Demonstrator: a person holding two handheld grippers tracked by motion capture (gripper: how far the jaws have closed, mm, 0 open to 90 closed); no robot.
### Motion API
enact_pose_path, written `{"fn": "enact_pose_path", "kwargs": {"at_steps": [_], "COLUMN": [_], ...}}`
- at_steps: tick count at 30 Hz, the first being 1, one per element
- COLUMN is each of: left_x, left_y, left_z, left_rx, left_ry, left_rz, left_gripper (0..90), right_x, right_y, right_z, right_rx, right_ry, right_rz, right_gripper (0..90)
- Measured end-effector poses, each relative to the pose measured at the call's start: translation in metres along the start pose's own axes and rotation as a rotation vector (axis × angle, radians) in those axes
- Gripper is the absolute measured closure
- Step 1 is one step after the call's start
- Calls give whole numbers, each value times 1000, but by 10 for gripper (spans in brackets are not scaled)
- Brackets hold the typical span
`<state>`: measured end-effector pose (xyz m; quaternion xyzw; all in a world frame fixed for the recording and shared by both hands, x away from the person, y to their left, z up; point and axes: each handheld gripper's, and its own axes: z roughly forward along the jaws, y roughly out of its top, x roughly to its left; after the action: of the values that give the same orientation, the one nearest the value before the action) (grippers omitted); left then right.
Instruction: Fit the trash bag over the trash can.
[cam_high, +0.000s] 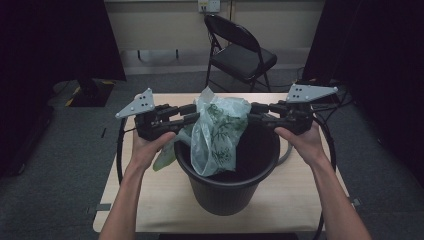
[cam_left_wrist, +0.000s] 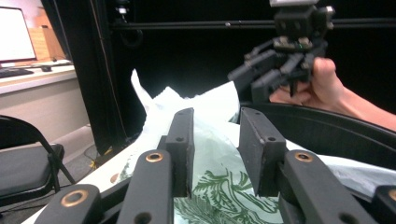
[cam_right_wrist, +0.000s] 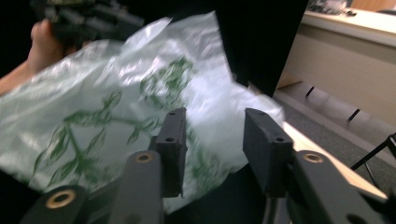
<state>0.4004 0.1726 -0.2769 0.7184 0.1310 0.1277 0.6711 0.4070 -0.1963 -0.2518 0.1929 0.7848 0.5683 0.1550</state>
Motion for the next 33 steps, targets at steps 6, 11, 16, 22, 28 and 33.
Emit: {"fn": "enact_pose_path", "kwargs": {"at_steps": [6,11,16,22,28,33], "left_x": [-2,5,12,13,7,6], "left_y": [3,3,-6,-23,-10,-3], "left_z": [-5,-26,-42,-36,-22,-6], "left_rx": [-15,-71,-90,-69,-9,20], "left_ry": [17,79,113,101,55,26], "left_rz": [-8,-40,-86,-124,-69,-59], "left_gripper": [637,599,585,548,705,817], "right_x": [-9,-10,-9,-5,-4,-3], "right_y": [9,8,3,-5,7,16], "right_z": [19,29,16,12,9,14], "right_rx": [13,47,58,79,25,7], "right_ry": [-9,37,48,43,-1,-4], "right_rz": [3,1,1,-2,-5,-14], "right_gripper": [595,771,900,810,625,583]}}
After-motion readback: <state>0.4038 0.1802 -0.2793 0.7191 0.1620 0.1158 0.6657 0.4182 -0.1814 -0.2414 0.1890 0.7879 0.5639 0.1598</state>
